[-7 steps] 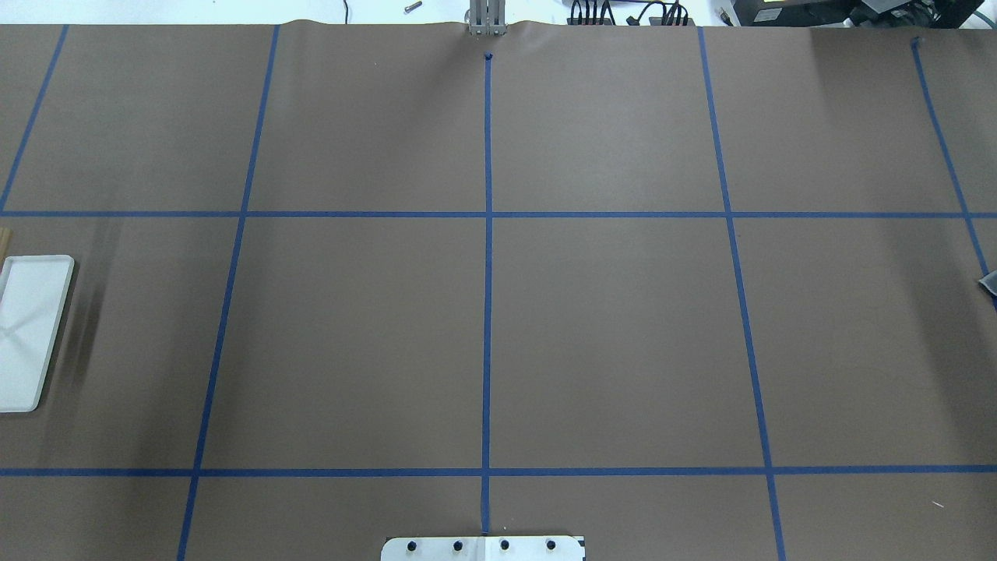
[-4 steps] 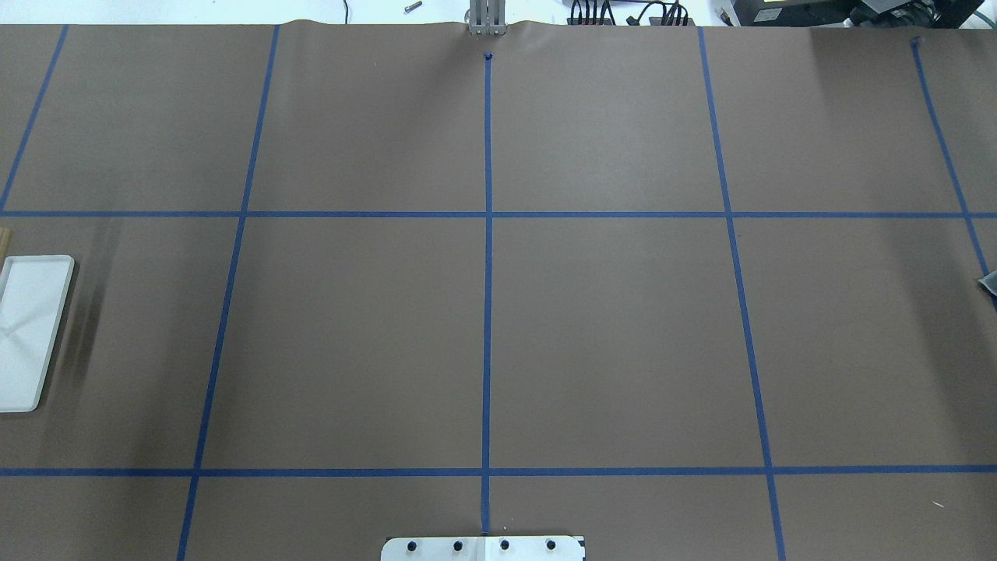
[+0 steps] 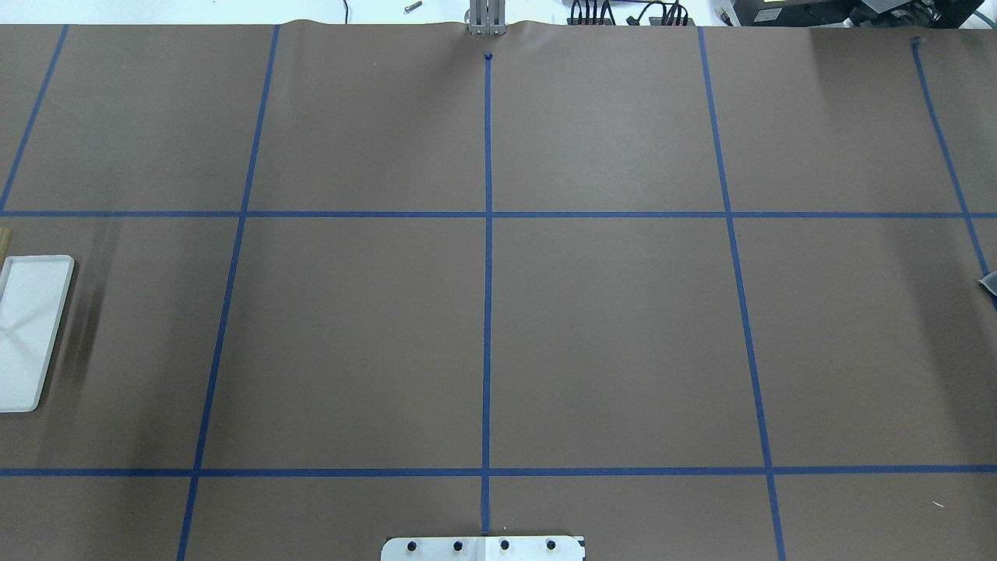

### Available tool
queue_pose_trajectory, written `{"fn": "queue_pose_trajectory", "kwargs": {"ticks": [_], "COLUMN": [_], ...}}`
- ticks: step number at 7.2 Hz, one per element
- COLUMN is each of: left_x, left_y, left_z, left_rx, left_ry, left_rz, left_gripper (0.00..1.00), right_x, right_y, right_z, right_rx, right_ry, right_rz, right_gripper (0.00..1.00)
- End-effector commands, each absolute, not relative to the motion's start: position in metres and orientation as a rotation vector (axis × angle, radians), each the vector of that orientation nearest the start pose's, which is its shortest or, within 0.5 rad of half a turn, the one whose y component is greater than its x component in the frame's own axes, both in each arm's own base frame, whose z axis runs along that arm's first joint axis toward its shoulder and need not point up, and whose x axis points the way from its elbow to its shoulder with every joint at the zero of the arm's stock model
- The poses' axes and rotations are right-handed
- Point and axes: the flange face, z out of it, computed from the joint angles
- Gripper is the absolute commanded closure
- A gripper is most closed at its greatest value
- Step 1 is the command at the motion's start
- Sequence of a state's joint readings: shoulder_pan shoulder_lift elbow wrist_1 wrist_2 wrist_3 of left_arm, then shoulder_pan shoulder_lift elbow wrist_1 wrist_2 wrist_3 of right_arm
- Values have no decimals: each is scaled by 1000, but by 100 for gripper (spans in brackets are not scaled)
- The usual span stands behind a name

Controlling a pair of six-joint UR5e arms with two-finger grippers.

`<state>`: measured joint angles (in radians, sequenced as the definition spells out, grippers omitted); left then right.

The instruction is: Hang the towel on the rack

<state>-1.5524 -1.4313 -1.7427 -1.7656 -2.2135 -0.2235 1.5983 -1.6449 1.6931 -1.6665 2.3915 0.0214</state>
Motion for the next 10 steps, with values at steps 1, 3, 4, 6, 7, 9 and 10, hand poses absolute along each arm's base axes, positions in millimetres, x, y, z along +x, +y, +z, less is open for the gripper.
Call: {"fn": "queue_pose_trajectory", "kwargs": {"ticks": [1,3,4,6,7,9,10], "left_x": [-65,-65,-65,-64,-63,-63,-62], "left_y": [-447,-446,-446,-445,-445,-444,-445], "left_z": [626,628,625,625,623,623,622], "left_rx": [140,138,164,169,167,166,166], "left_ry": [663,663,665,667,687,689,698], "left_rz": [-121,-120,-111,-109,-107,-108,-108], "left_gripper": [1,1,1,1,1,1,1], "right_x": [74,75,75,74,71,69,68], "right_y": [-456,-456,-457,-458,-457,-457,-457], "right_z": [638,639,638,637,640,641,642], "right_rx": [-37,-30,-27,-22,-22,-24,-26], "right_ry": [-806,-783,-780,-770,-769,-761,-763], "right_rz": [65,48,47,33,3,-5,-6], "right_gripper": [0,0,0,0,0,0,0]}}
